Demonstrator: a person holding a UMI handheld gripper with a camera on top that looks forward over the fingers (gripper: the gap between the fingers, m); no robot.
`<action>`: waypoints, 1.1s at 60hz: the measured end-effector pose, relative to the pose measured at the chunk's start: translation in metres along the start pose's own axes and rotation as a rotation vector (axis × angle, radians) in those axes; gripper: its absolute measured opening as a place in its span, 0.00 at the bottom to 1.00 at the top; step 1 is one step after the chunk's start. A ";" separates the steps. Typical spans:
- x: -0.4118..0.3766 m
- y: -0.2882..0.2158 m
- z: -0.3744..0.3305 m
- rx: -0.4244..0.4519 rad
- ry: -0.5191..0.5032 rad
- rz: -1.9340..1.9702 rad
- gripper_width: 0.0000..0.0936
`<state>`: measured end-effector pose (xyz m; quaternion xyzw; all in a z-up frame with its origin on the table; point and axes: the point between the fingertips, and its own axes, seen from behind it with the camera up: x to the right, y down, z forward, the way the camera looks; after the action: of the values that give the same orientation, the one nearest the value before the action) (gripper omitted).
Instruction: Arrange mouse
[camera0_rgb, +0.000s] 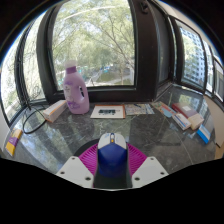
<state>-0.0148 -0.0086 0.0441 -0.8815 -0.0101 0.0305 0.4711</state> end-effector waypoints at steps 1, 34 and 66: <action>-0.005 0.007 0.000 -0.028 -0.001 0.000 0.41; -0.017 0.015 -0.080 -0.070 0.076 -0.024 0.92; -0.047 0.037 -0.270 0.044 0.080 -0.042 0.91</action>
<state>-0.0451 -0.2556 0.1650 -0.8710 -0.0092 -0.0147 0.4909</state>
